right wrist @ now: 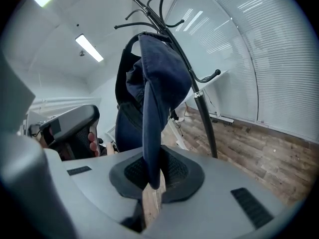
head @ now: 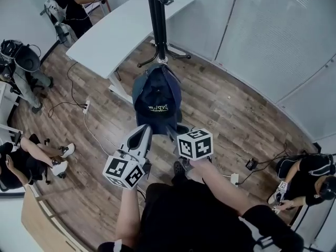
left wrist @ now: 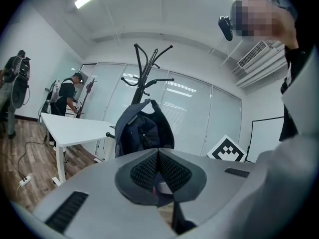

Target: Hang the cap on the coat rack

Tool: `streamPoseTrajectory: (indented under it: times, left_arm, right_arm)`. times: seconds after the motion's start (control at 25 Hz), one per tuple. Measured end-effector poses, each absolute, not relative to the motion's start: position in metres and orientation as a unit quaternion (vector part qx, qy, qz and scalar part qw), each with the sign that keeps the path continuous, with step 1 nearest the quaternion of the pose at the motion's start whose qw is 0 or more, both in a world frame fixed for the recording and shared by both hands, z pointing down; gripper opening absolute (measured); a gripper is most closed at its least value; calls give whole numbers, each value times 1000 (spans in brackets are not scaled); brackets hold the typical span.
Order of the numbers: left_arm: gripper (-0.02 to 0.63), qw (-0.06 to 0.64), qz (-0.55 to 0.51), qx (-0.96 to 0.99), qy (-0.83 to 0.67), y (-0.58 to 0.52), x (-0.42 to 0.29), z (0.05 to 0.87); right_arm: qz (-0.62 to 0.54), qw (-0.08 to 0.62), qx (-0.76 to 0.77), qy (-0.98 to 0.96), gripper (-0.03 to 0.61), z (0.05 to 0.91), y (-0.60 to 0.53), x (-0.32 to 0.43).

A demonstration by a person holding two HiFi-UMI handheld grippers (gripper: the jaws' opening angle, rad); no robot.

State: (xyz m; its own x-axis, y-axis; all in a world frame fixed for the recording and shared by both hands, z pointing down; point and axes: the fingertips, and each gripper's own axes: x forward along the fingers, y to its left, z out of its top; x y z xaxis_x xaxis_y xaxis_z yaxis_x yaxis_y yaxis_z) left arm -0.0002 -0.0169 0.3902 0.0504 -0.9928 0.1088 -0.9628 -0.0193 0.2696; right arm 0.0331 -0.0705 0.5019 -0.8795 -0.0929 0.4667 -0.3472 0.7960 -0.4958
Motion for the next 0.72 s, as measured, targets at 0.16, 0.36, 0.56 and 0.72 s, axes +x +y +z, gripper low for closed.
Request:
streamPoseTrajectory:
  times: [0.16, 0.36, 0.56, 0.72]
  left_arm:
    - [15, 134, -55, 700, -699, -15, -1, 398]
    - [15, 141, -58, 688, -710, -13, -8, 404]
    - [15, 154, -44, 695, -700, -30, -26, 409]
    - [15, 162, -39, 703, -692, -43, -68, 404]
  right_arm:
    - [297, 225, 115, -921, 43, 516, -77, 31]
    - [318, 238, 114, -911, 43, 529, -76, 29]
    - [328, 250, 119, -903, 43, 540, -87, 12]
    - [338, 261, 134, -894, 43, 543, -93, -16]
